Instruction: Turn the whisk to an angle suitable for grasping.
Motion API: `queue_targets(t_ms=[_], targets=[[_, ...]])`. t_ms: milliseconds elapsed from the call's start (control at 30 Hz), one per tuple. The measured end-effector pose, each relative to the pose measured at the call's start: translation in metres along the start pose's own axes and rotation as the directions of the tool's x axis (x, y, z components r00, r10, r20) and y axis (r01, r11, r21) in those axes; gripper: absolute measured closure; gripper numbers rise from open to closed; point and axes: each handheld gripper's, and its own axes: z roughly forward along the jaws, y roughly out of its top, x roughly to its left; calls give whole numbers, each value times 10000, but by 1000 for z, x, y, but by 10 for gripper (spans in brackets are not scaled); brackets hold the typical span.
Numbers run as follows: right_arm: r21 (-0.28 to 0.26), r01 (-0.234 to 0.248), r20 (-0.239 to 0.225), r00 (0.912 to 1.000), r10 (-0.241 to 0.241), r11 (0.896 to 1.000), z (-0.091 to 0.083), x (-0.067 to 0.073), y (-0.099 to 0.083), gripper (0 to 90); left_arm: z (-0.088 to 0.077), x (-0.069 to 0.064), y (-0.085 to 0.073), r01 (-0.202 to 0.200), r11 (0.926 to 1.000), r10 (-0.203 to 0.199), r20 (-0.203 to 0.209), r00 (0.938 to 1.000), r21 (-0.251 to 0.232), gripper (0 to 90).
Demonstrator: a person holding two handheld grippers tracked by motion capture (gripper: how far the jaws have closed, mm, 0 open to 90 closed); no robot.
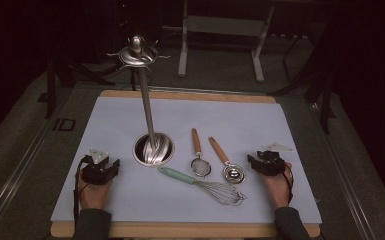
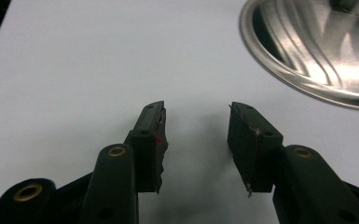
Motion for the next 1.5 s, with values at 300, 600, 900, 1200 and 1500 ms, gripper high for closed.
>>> queue_targets(t_ms=[300, 600, 900, 1200, 1500], targets=[[-112, 603, -823, 9947, -611, 9981, -14, 16, 14, 572, 0, -2, -1, -101, 9999, 99, -182, 9998, -120, 614], [-141, 1314, -1889, 9731, -1317, 9912, -31, 38, 32, 602, -3, 2, -2, 127, 9992, -119, 226, 9997, -373, 632], [66, 2477, -2814, 9301, -2359, 9688, -42, 67, 53, 637, -3, 1, -3, 1, 9986, 23, 461, 9989, -521, 658], [683, 4308, -3623, 8511, -3800, 8998, -33, 110, 62, 691, -5, 1, -3, -195, 9979, 236, 653, 9976, -613, 659], [838, 5063, -4513, 7872, -4203, 8583, -25, 146, 64, 775, -5, 1, -3, -191, 9979, 229, 615, 9978, -615, 658]])
